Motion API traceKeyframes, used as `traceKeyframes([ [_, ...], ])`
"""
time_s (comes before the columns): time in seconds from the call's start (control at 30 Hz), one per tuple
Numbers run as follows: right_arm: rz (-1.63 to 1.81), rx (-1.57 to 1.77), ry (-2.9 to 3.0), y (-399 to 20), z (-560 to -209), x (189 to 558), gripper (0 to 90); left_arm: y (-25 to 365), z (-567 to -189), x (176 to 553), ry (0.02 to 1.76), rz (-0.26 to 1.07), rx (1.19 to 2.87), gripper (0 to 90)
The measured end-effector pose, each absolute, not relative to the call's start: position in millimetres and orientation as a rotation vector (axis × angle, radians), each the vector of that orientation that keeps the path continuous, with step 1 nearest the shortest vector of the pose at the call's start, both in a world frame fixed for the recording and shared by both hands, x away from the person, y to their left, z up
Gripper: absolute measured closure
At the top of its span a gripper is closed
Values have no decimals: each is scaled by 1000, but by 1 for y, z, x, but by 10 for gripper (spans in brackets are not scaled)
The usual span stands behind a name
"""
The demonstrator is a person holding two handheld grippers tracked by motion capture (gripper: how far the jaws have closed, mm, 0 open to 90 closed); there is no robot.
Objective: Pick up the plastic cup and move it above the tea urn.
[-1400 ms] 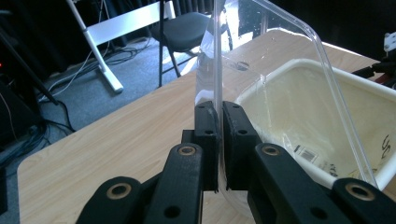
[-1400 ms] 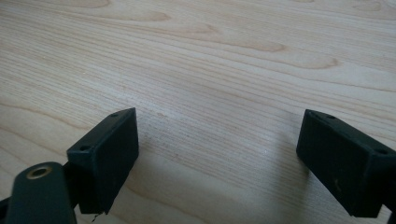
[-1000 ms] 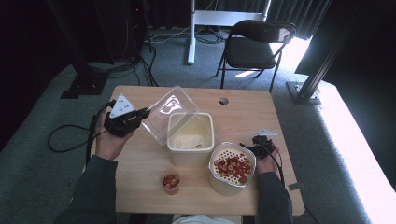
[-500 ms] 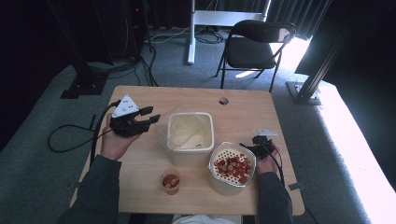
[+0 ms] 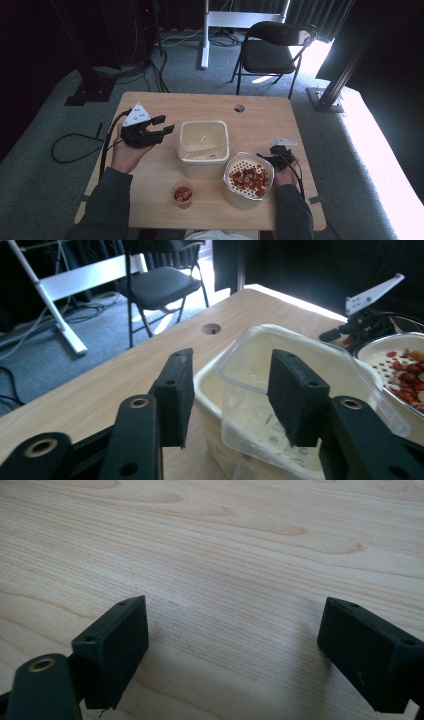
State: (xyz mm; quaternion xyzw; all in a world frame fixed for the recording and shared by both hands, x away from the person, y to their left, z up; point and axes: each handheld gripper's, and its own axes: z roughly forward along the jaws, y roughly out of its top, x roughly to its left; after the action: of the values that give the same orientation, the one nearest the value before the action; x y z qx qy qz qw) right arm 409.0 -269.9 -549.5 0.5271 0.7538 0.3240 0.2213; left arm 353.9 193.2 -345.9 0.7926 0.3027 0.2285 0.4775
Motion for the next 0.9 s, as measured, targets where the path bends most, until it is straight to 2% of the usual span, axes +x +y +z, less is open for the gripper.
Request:
traceKeyframes([
  [0.1, 895, 1457, 2084, -270, -549, 409, 124, 188, -350, 361, 764, 546, 1941, 491],
  [0.27, 894, 1457, 2084, -270, -549, 409, 124, 182, -357, 373, 796, 495, 1928, 502],
  [0.67, 895, 1458, 2084, -270, -549, 409, 124, 173, -365, 387, 863, 455, 1932, 637],
  [0.73, 895, 1457, 2084, -270, -549, 409, 124, 173, -365, 388, 876, 464, 1938, 684],
  [0.9, 895, 1458, 2084, -270, -549, 409, 124, 179, -362, 384, 911, 542, 1968, 728],
])
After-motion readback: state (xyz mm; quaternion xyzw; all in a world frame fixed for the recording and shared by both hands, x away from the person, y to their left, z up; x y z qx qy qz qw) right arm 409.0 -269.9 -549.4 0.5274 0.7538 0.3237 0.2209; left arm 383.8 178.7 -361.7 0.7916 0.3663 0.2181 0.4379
